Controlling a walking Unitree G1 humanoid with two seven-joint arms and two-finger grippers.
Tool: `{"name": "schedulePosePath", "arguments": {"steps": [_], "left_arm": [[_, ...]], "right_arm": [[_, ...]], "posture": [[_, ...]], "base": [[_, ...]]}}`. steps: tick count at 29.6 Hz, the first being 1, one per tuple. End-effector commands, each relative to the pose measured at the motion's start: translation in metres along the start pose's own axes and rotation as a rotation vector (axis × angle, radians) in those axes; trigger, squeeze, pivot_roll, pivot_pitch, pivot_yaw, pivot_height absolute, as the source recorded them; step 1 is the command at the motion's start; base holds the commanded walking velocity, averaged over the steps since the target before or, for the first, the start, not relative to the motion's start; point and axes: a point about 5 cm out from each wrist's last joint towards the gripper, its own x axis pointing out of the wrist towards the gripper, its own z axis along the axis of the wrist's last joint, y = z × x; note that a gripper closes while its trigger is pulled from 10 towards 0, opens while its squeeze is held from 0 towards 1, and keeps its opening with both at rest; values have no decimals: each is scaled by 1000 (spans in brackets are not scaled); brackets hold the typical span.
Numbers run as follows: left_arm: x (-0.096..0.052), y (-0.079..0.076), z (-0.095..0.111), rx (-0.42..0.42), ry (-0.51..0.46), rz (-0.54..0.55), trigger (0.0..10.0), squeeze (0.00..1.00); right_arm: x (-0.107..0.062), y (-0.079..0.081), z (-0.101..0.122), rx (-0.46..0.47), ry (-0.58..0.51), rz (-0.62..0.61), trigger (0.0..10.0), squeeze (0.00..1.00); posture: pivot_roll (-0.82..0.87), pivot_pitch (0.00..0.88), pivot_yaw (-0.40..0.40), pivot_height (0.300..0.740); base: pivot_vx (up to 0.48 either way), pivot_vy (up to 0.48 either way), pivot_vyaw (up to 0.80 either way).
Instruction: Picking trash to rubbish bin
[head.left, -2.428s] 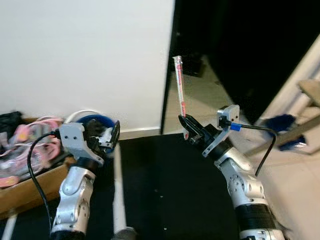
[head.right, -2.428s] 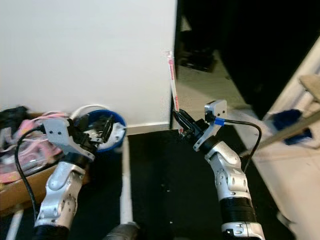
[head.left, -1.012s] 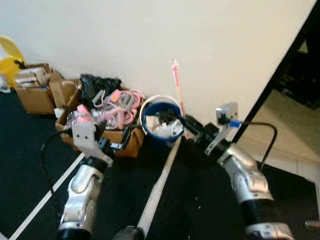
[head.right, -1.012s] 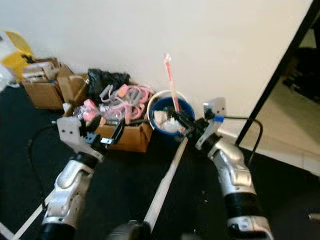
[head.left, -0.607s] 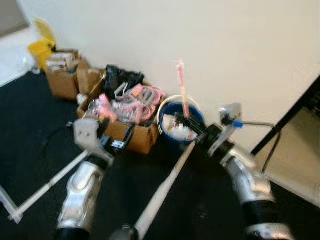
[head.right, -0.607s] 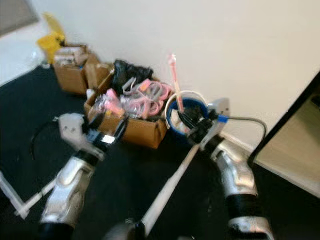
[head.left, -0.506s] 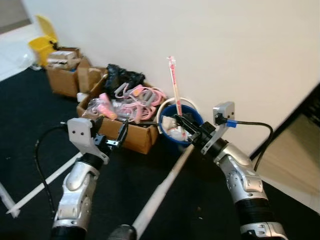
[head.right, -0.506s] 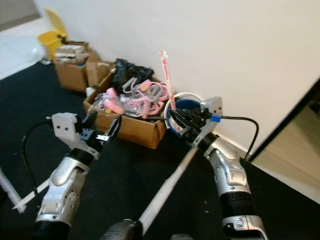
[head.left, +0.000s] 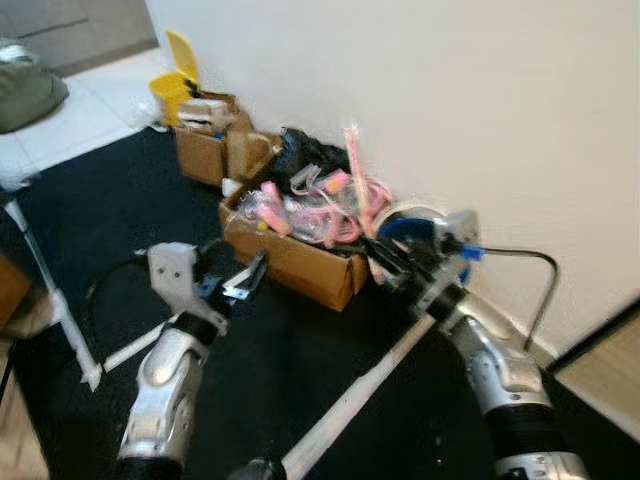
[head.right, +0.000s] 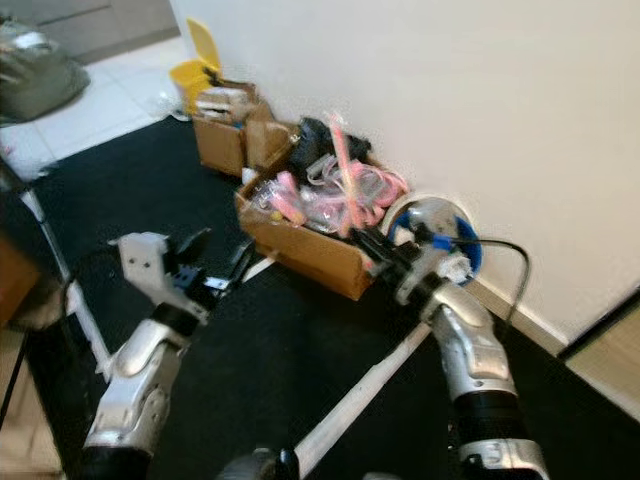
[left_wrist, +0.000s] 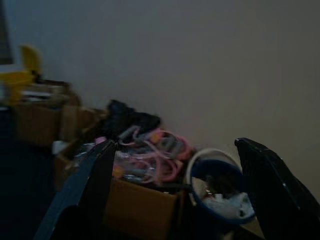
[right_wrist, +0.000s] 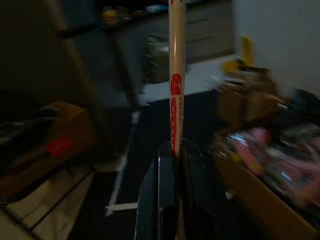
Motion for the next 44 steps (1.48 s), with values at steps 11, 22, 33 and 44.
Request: {"name": "schedulePosePath", "arguments": {"steps": [11,22,33,44], "left_arm": [[-1,-2,-8,-46,31,7,10000,0],[-2,1,-6,-50,26,7,10000,0],[-2,3,-6,-68,28,12,10000,0],[-2,3,-5,-71,27,12,10000,0]], "right_arm": [[-6,-3,-4,6,19,-10,10000,0],[-5,-2,-4,8,18,-8,10000,0],[-5,-2,-5,9,18,-4,10000,0],[-5,-2,-5,10,19,-2,10000,0]], "posture": [[17,0,-25,740],[19,0,-22,740],[19,0,-22,740],[19,0,-20,740]], "base": [[0,0,657],[0,0,656],[0,0,655],[0,0,655]]}}
